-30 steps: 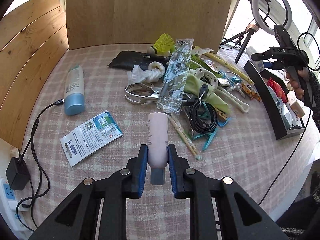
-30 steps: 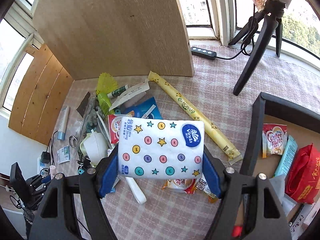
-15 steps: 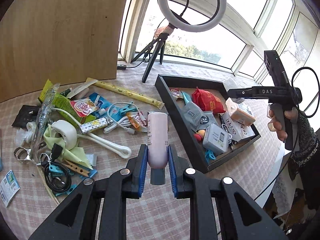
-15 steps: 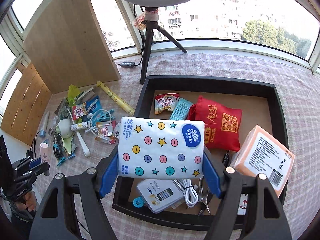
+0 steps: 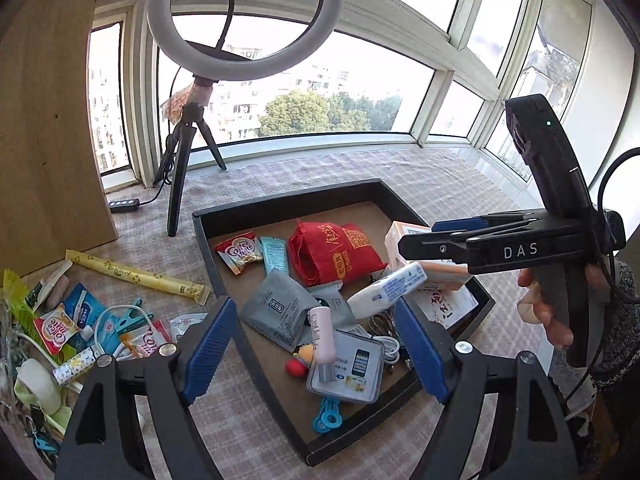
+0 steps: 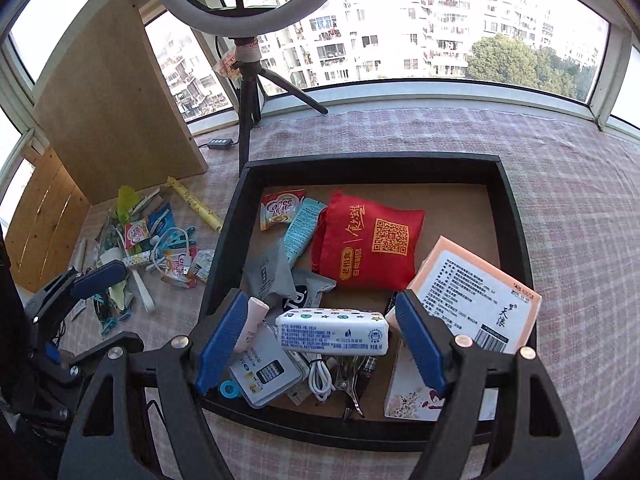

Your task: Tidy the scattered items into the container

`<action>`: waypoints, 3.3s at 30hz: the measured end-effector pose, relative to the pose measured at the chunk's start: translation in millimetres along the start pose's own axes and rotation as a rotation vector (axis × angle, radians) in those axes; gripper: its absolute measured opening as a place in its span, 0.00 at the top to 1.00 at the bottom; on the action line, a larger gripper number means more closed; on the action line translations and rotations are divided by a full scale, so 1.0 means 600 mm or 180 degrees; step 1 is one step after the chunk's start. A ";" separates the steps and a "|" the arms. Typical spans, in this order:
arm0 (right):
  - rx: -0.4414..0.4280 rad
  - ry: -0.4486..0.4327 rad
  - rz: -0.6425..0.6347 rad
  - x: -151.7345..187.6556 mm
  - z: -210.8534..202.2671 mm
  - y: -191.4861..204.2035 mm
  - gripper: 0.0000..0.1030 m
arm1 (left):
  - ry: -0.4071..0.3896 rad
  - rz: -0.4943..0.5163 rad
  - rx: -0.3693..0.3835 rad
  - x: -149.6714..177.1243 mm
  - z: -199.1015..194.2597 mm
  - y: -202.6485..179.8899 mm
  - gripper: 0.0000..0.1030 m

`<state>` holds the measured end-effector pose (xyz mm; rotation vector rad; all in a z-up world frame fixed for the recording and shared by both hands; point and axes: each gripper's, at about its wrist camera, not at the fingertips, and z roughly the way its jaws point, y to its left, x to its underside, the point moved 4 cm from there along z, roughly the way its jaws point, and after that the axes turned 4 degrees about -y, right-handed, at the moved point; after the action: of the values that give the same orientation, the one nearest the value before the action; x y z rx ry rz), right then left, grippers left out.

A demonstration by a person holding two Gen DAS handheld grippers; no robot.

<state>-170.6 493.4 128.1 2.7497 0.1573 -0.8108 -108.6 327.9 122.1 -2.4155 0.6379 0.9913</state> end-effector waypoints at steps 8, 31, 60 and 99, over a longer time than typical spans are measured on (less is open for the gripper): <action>-0.0224 -0.0170 0.0126 0.001 -0.025 0.004 0.27 | 0.0044 -0.0076 -0.0067 0.026 -0.029 0.014 0.28; -0.1005 0.0123 -0.0781 0.042 0.057 0.302 0.29 | 0.0109 -0.1032 -0.1235 0.273 -0.288 0.300 0.48; -0.1108 0.1044 -0.1700 0.086 0.295 0.491 0.58 | 0.0635 -0.1461 -0.1180 0.313 -0.157 0.475 0.71; -0.1736 0.0832 -0.1549 0.068 0.276 0.530 0.94 | 0.0276 -0.1532 -0.0984 0.281 -0.241 0.412 0.93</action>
<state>-165.2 142.6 43.5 2.2926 0.9721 -0.4125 -65.8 10.4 34.6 -2.7002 -0.0897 0.8262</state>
